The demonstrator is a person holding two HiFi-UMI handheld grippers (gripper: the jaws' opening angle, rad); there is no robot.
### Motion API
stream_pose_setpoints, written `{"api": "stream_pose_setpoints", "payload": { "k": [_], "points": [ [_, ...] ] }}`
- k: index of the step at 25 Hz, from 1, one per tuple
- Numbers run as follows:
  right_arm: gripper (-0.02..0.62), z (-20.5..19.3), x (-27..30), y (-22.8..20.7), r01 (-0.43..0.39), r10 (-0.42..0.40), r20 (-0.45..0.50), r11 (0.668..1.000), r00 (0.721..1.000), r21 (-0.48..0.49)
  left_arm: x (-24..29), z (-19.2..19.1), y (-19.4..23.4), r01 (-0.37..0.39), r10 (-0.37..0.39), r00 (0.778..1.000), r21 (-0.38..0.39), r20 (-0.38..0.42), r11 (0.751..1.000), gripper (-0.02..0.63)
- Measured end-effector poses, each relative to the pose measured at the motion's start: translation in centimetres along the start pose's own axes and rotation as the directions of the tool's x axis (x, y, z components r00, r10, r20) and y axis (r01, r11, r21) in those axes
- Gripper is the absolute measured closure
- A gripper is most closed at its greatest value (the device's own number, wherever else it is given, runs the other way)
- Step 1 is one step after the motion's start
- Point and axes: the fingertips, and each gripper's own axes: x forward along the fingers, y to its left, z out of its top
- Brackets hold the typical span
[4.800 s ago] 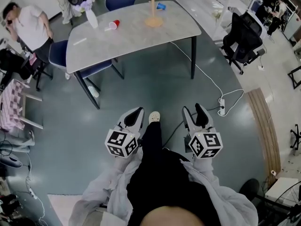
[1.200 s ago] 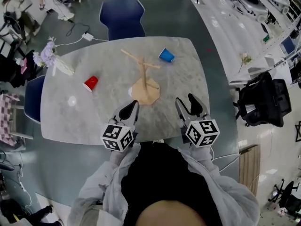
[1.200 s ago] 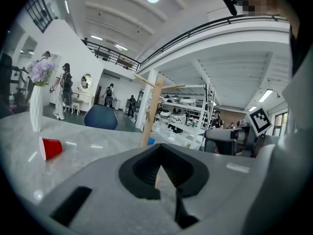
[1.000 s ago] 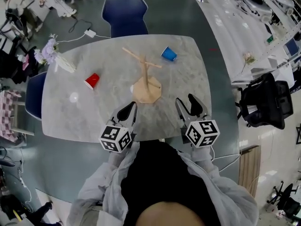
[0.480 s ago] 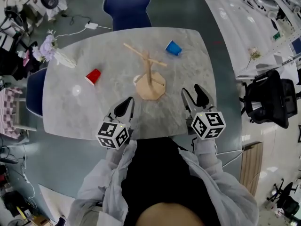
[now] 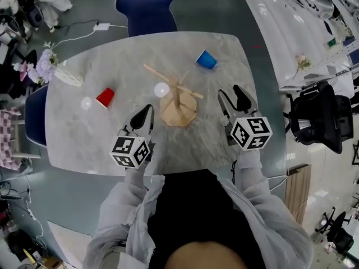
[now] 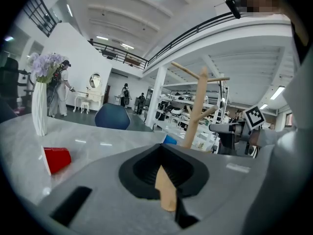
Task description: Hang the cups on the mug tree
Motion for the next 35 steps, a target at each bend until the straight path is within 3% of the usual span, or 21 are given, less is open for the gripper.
{"api": "stream_pose_setpoints", "payload": {
  "k": [4,16,23,33,35],
  "points": [
    [0.354,-0.2,3.4,-1.8,-0.006,0.006,-0.018,1.000,1.000,0.002,2.1,0.2,1.2,0.002,-0.002,1.000,-0.012,0.012,1.000,0.606],
    [0.258,-4.0,12.5,-5.5,-0.062,0.053,-0.114,0.996,0.992,-0.069,6.8,-1.2,4.6,-0.017,0.016,1.000,-0.036,-0.024,0.999,0.606],
    [0.255,-7.2,16.7,-7.1,-0.075,0.036,-0.223,0.983,0.974,-0.166,8.3,-2.1,6.1,-0.022,0.019,0.999,-0.085,-0.030,0.996,0.606],
    [0.256,-9.6,20.6,-9.3,-0.086,0.009,-0.333,0.972,0.943,-0.220,9.4,-3.2,7.5,-0.018,0.011,0.998,-0.123,-0.059,0.992,0.606],
    [0.287,-10.0,20.9,-9.3,-0.103,0.015,-0.355,0.968,0.935,-0.229,9.4,-3.3,7.6,-0.018,0.010,0.998,-0.129,-0.061,0.991,0.606]
  ]
}}
